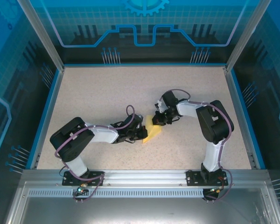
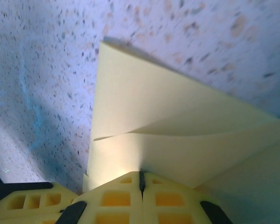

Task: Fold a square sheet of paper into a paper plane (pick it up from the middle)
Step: Fourth fold the wing at the center of the table.

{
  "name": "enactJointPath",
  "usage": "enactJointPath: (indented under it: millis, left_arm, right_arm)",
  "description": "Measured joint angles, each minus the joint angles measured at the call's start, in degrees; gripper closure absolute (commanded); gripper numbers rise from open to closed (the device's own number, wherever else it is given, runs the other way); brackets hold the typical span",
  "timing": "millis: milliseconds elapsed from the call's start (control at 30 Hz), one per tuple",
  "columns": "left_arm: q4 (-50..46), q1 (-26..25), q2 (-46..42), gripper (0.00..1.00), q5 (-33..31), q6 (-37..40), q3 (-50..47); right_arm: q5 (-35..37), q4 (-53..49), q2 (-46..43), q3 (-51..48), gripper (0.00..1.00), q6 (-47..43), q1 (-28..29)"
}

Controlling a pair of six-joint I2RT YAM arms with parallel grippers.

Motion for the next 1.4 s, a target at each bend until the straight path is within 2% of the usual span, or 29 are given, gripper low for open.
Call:
enactJointPath:
  millis: [267,500,600,767,933,1133,1400]
  left_arm:
    - [0.13,0.00,0.00,1.00,-0.83,0.00,0.00]
    - [0.09,0.00,0.00,1.00,-0.83,0.00,0.00]
    - [0.07,0.00,0.00,1.00,-0.83,0.02,0.00]
    - [-0.35,0.00,0.09,1.00,-0.81,0.02,0.28]
    - [-0.90,0.00,0.24,1.00,-0.81,0.04,0.68]
    - [-1.20,0.00,0.24,1.00,-0.81,0.20,0.85]
    - [-1.42,0.00,0.22,1.00,-0.81,0.24,0.96]
  right_arm:
    - [-3.08,0.35,2.51,2.38,1.00,0.00,-3.67]
    - [2.10,2.34,3.02,5.86,1.00,-0.09,-9.07]
    - [2.78,3.02,2.38,6.58,1.00,-0.44,-9.64]
    - [1.81,5.38,-6.32,1.97,1.00,-0.46,-8.48]
    - [-0.15,7.10,-14.08,-1.36,1.00,-0.42,-3.87]
    - [-2.36,7.82,-10.56,-5.46,1.00,0.96,2.05]
    - [-4.79,7.89,-3.82,-6.62,1.00,3.56,3.39]
